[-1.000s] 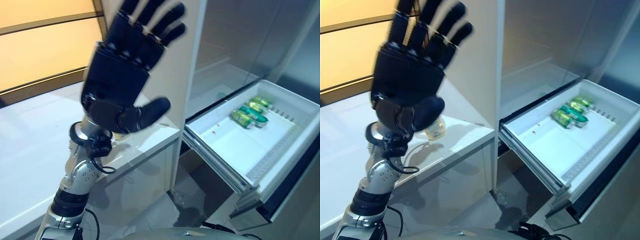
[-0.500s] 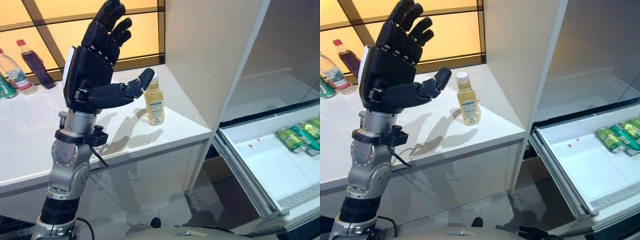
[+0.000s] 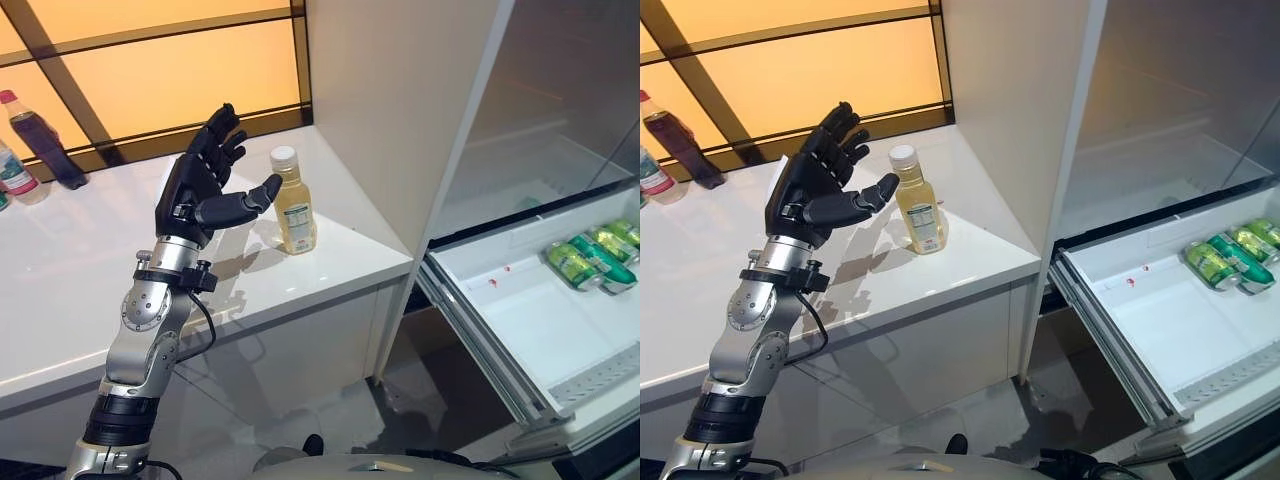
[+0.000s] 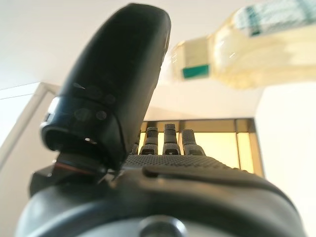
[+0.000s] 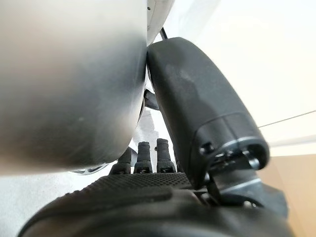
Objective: Put drinks into fridge and close the fridge
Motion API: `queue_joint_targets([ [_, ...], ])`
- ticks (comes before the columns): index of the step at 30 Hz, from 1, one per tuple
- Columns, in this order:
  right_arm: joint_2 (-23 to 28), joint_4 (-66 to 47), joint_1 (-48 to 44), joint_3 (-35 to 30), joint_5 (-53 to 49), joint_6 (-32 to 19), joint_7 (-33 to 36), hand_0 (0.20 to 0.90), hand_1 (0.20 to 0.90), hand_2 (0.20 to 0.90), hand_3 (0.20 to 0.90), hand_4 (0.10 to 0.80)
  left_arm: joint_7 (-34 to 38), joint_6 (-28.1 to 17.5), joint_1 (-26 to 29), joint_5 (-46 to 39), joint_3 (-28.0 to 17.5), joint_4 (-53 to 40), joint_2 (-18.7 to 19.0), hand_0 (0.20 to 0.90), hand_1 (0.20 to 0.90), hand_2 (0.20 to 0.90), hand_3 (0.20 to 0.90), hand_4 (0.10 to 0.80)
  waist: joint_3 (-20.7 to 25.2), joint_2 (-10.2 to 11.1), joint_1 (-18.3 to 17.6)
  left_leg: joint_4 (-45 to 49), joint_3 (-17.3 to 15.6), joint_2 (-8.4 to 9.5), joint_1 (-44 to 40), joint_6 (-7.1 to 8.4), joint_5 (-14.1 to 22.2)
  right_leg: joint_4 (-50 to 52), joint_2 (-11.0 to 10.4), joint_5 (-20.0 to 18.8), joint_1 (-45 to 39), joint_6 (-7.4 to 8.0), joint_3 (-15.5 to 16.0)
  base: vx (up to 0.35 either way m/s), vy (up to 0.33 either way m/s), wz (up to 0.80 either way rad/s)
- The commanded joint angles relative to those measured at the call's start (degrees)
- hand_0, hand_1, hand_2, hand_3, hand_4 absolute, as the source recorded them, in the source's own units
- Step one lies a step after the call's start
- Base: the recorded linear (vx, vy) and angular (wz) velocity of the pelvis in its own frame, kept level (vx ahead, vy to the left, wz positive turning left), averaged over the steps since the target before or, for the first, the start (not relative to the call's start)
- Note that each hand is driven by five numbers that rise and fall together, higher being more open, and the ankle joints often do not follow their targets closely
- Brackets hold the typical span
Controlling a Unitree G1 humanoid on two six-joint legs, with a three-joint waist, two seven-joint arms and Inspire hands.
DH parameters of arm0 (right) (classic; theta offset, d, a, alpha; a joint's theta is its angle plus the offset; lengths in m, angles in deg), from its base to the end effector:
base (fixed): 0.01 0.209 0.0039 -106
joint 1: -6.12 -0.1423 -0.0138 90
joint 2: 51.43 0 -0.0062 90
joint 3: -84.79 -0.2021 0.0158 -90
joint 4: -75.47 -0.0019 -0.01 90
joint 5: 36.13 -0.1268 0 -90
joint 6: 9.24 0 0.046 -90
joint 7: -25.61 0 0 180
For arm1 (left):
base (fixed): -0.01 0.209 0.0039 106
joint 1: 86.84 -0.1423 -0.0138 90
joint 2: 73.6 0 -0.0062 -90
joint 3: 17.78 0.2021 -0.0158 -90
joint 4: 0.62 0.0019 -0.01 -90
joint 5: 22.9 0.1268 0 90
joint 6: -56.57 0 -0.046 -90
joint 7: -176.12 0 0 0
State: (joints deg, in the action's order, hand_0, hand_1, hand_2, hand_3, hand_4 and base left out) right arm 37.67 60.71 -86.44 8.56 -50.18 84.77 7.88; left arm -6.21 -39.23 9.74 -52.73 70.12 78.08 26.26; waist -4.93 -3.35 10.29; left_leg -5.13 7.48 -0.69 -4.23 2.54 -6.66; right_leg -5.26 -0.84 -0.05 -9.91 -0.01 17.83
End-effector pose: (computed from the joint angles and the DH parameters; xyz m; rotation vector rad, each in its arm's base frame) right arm 0.0672 -0.2331 -0.1233 0.0341 1.3528 0.1304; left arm 0.2095 0.2258 0.1074 -0.0620 -0.4034 -0.1322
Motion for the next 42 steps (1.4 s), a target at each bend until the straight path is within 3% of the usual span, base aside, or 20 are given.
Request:
queue_joint_targets([
  [1,0.18,-1.38,-1.37,1.28,1.62,0.23,-1.63,0.9,0.9,0.9,0.9,0.8,-0.64,-3.43,2.91,-2.13,-1.71,-2.55,1.51,0.9,0.9,0.9,0.9,0.8,1.54,2.48,-1.22,1.71,-3.23,-0.93,-0.19,1.62,3.26,1.57,-0.37,1.92,-0.17,-0.22,-3.86,0.046,0.035,-0.1],
  [13,0.18,-2.4,0.3,0.38,2.2,0.39,-1.72,0.9,0.9,0.9,0.9,0.8,-3.74,-1.84,2.33,-1.45,-1.65,-0.06,1.42,0.9,0.9,0.9,0.9,0.8,2.07,2.52,-3.56,1.6,-3.54,0.11,-2.04,-0.07,4.48,1.94,-0.13,1.72,-0.27,-0.01,-8.21,0.045,0.028,-0.11],
  [22,0.13,-3.23,0.61,0.04,1.96,0.88,-1.83,0.9,0.9,0.9,0.9,0.8,-2.43,-1.14,3.42,0.29,-1.24,2.35,1.96,0.9,0.9,0.9,0.9,0.8,2.36,2.44,-4.88,1.29,-4.35,0.64,-2.85,-0.93,5.11,1.85,-0.22,1.29,-0.02,0.38,-9.71,0.021,0.019,-0.04],
  [42,-0.23,-2.88,1.37,-0.45,2.81,0.65,-2.13,0.9,0.9,0.9,0.9,0.8,3.37,-2.06,3.93,7.16,-1.46,9.13,2.5,0.9,0.9,0.9,0.9,0.8,2.7,2.52,-5.98,1.17,-5.68,1.22,-4.1,-1.73,6.11,2.2,-0.47,1.33,-0.05,0.67,-10.17,0.011,0.007,-0.04],
])
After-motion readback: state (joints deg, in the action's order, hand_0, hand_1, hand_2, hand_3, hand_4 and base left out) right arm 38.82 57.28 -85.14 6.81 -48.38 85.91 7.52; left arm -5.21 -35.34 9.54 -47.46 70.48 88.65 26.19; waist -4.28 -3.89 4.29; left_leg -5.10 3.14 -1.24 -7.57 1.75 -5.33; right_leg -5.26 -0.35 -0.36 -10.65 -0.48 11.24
